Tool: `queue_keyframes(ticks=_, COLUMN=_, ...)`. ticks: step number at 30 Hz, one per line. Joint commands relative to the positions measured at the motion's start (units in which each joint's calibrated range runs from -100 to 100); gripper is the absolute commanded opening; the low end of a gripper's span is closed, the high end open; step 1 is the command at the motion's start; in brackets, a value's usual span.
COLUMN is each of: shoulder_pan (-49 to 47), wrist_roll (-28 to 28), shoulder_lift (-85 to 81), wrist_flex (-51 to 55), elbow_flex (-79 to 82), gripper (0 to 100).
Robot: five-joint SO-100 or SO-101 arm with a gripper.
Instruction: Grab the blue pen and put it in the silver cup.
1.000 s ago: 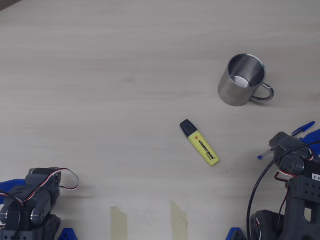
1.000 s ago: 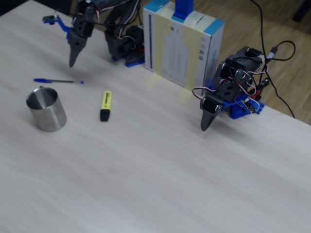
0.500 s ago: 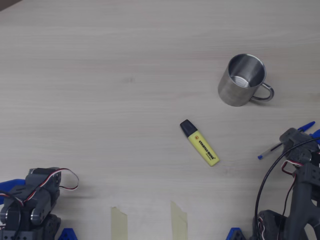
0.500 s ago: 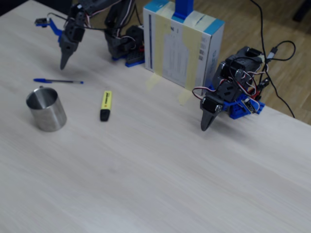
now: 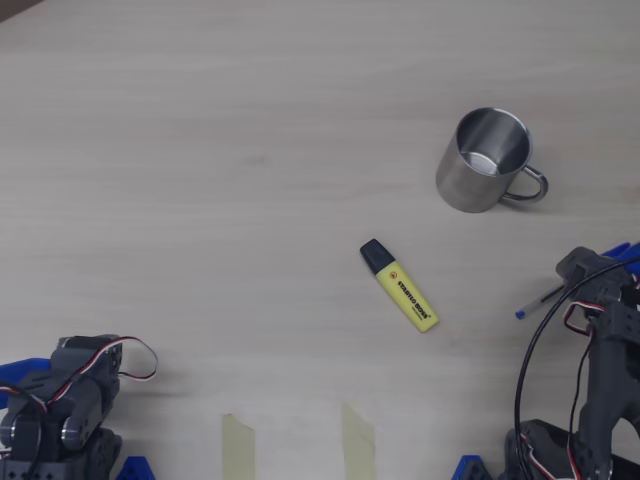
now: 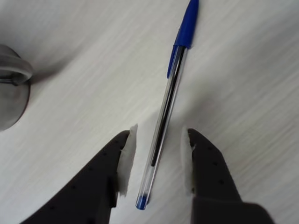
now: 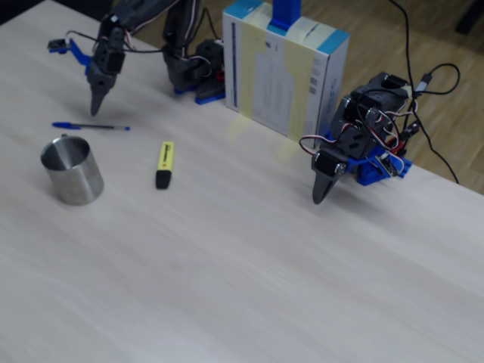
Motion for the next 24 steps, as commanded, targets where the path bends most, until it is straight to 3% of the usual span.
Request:
queue_keyframes(ticks=1, shoulder_pan=0.23, wrist_roll=0.38, shoulder_lift=2.15, wrist_flex=-0.66, elbow_flex=-3.96, gripper=16)
queue_keyframes(ticks=24, shoulder_pan=0.41, wrist_roll=-0.14, shoulder_lift=15.68, wrist_flex=-0.66, elbow_flex=-5.14, gripper=16)
